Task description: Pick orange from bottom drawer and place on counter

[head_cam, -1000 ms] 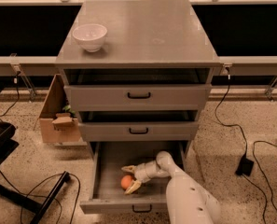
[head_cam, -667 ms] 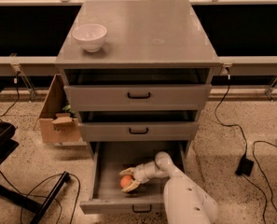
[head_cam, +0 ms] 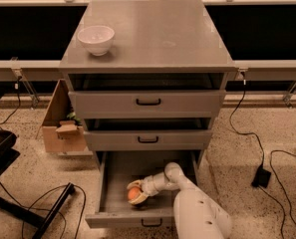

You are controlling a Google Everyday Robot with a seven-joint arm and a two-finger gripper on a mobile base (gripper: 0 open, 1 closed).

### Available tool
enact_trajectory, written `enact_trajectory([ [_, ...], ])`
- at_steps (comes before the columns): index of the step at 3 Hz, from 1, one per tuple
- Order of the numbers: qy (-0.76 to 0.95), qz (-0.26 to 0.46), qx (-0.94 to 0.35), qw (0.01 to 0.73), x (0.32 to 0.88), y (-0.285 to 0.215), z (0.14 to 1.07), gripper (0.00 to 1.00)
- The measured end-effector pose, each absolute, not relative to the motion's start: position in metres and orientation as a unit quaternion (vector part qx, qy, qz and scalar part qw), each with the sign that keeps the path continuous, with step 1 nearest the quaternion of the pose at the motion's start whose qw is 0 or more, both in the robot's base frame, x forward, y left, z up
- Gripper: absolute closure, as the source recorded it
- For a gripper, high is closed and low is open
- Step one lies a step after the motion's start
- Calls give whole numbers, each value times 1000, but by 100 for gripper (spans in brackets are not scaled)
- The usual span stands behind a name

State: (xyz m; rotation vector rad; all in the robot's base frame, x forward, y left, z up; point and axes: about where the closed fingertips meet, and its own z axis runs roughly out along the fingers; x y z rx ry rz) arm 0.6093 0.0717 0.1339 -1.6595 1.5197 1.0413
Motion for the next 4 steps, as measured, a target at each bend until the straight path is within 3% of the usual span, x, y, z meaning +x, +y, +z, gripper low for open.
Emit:
enact_trajectory([
  [1,580,397,-633,325,609,72,134,100],
  [2,576,397,-629,341,608,63,150,100],
  [4,594,337,-599,418,638,-47,317,100],
])
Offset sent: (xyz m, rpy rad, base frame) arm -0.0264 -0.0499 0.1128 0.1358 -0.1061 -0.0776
